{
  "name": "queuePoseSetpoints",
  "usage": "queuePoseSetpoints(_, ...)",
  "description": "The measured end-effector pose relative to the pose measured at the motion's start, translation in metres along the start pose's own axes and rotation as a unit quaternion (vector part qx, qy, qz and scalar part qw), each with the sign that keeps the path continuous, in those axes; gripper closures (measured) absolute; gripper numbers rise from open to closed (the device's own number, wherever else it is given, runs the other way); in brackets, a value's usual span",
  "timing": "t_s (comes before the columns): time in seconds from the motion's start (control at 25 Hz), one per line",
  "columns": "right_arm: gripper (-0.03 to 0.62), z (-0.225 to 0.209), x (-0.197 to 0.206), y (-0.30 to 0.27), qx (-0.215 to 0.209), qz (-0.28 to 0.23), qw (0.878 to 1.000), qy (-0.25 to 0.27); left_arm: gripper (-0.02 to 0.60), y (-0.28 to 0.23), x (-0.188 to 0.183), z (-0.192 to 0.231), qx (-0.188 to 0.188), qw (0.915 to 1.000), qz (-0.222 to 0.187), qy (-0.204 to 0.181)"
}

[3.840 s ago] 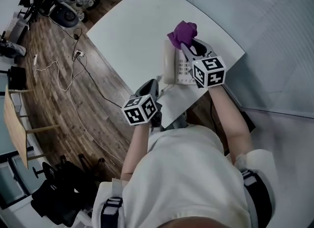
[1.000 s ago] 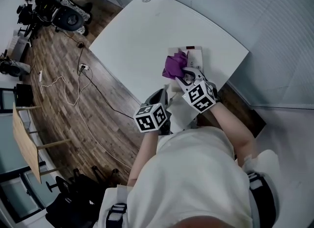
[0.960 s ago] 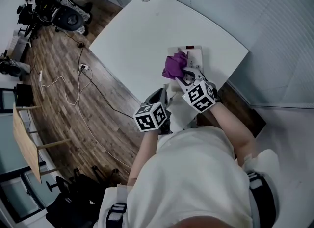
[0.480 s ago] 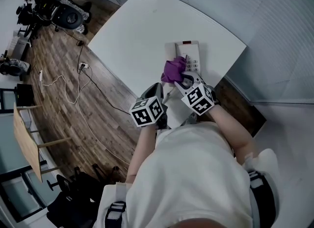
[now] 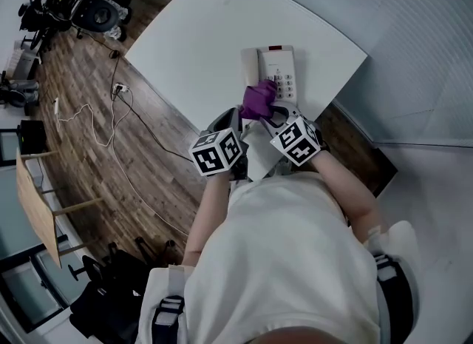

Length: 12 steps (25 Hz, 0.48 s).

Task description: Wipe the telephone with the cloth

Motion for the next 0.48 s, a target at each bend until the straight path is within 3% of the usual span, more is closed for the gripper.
queuePoseSetpoints(0.48,0.462,0.009,0.017,0.008,-0.016,0.004,0.999,-0.046,0.56,-0.007,-0.003,-0.001,0.003,1.0,0.0,0.001)
Point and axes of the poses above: the fingertips, and each gripper's own axes: y backward along the fingers, z to its left, x out of its underside, the point moved 10 cm from there along y, backward along the fingers, and after that the axes turned 5 degrees about x, right-handed, at the moved point
